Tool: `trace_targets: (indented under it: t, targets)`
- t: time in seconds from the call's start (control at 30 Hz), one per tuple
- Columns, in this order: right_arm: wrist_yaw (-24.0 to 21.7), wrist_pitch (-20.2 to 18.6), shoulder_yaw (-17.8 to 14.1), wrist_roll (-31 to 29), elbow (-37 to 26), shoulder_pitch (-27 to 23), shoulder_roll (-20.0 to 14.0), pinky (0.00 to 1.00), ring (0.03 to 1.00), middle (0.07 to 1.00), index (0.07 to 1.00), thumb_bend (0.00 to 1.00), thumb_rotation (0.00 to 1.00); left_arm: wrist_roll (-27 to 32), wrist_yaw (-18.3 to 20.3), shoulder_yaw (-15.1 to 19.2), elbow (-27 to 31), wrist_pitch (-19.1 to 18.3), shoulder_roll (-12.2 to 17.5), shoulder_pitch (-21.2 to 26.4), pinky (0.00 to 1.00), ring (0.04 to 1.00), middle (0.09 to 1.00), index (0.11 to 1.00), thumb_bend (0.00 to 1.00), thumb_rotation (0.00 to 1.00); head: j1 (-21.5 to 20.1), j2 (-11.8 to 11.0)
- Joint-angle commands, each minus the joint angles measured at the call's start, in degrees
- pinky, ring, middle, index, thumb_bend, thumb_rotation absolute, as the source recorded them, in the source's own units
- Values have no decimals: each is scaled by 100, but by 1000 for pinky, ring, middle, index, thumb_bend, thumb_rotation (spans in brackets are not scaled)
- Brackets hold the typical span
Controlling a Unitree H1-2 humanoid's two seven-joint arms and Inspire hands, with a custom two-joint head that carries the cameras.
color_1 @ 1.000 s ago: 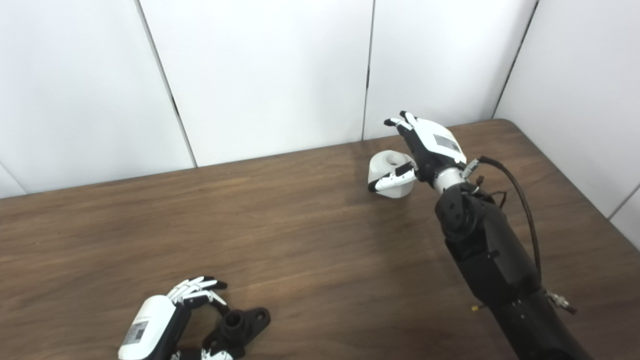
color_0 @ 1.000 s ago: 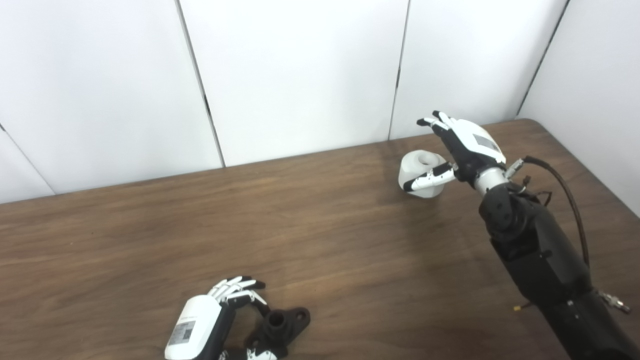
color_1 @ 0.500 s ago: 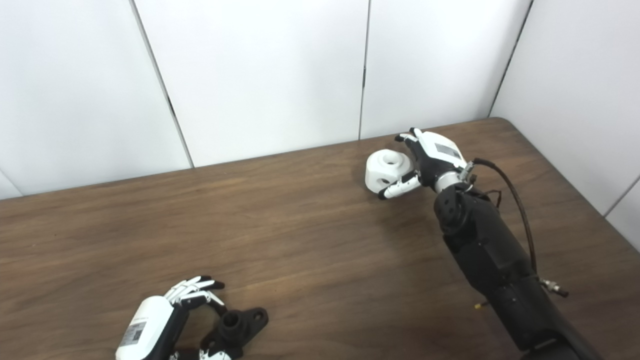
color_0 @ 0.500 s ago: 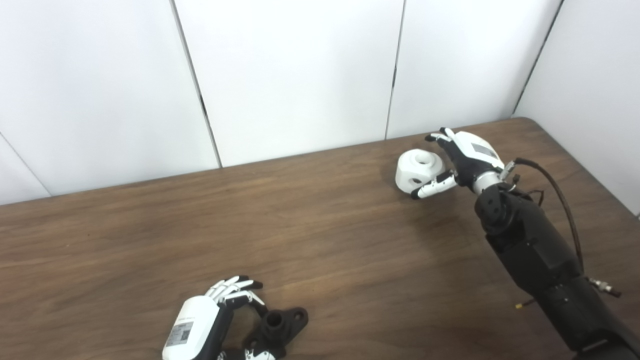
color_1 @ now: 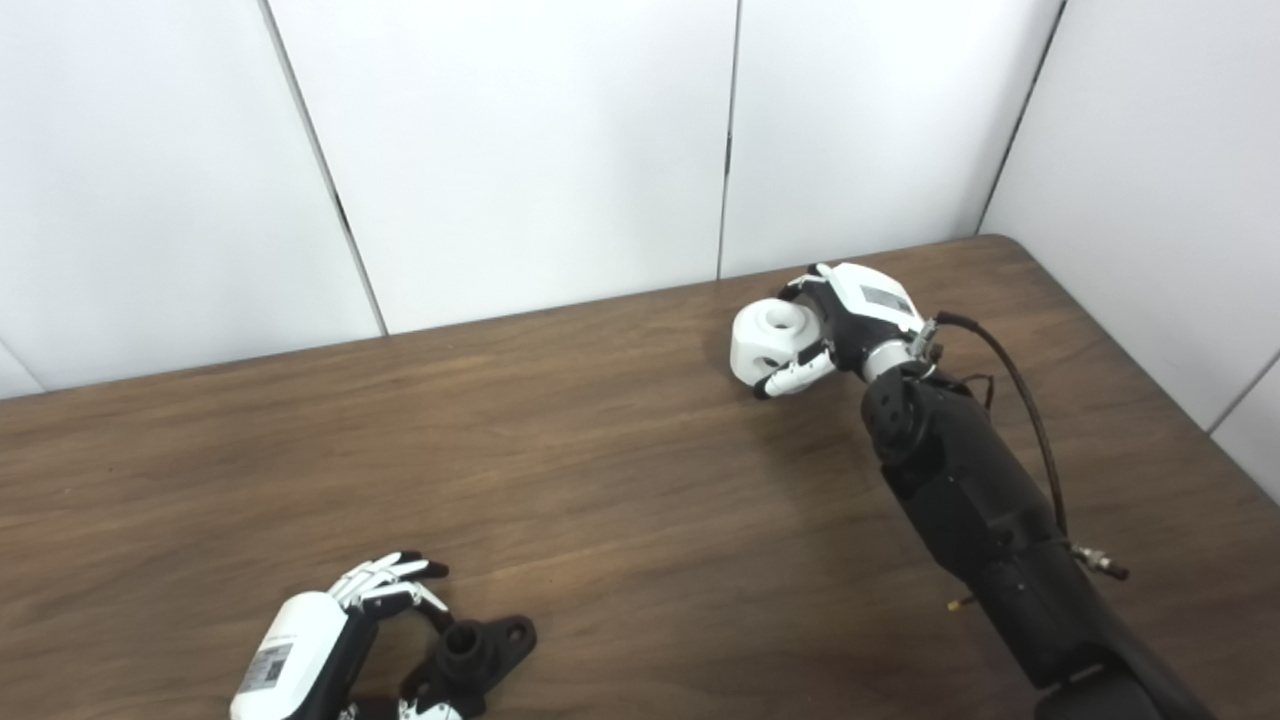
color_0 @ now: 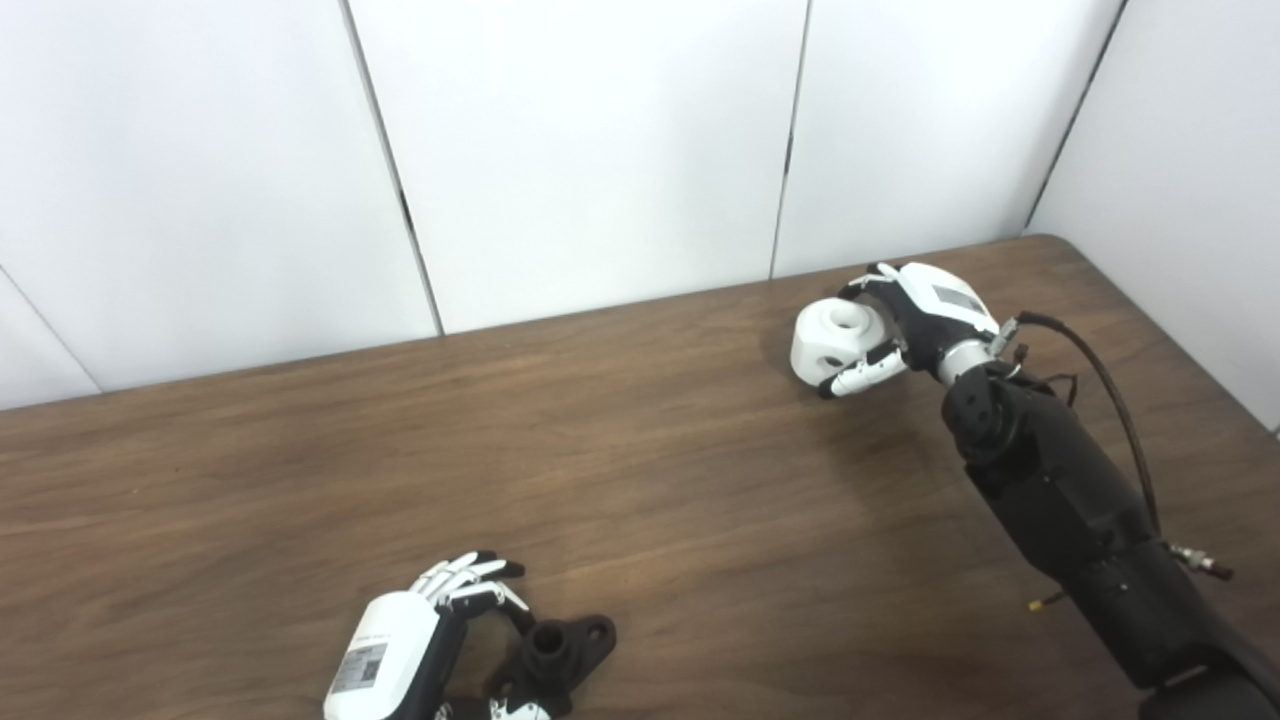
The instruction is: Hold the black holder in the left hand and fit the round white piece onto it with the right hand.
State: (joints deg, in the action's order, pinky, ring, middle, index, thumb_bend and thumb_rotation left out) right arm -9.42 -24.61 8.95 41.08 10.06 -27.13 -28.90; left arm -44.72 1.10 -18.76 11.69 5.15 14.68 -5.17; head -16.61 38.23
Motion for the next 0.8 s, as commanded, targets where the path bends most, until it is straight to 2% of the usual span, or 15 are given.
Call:
trace_targets:
  t: [0.0, 0.53, 0.67, 0.7, 0.77]
  targets:
    - [177, 171, -36, 18, -136, -285, -122, 1000, 1000, 953, 745, 801, 281, -144, 92, 18, -30, -109, 60, -58, 873, 872, 793, 487, 518, 44, 5, 3]
    - [397, 424, -63, -134, -108, -210, -125, 1000, 1000, 925, 641, 730, 235, -195, 53, 0, -55, -93, 44, -38, 867, 869, 792, 487, 519, 44, 31, 22]
    - [469, 502, -62, -136, -98, -191, -140, 968, 1000, 909, 617, 717, 214, -194, 60, -3, -62, -97, 37, -37, 869, 870, 793, 487, 519, 44, 42, 20]
    - [512, 548, -77, -152, -85, -183, -138, 957, 1000, 903, 544, 600, 176, -200, 67, -5, -62, -104, 36, -36, 871, 872, 794, 487, 519, 44, 48, 23]
    - [614, 652, -112, -182, -52, -166, -128, 934, 997, 892, 504, 540, 153, -209, 66, -10, -63, -111, 29, -38, 869, 872, 794, 487, 519, 45, 57, 27]
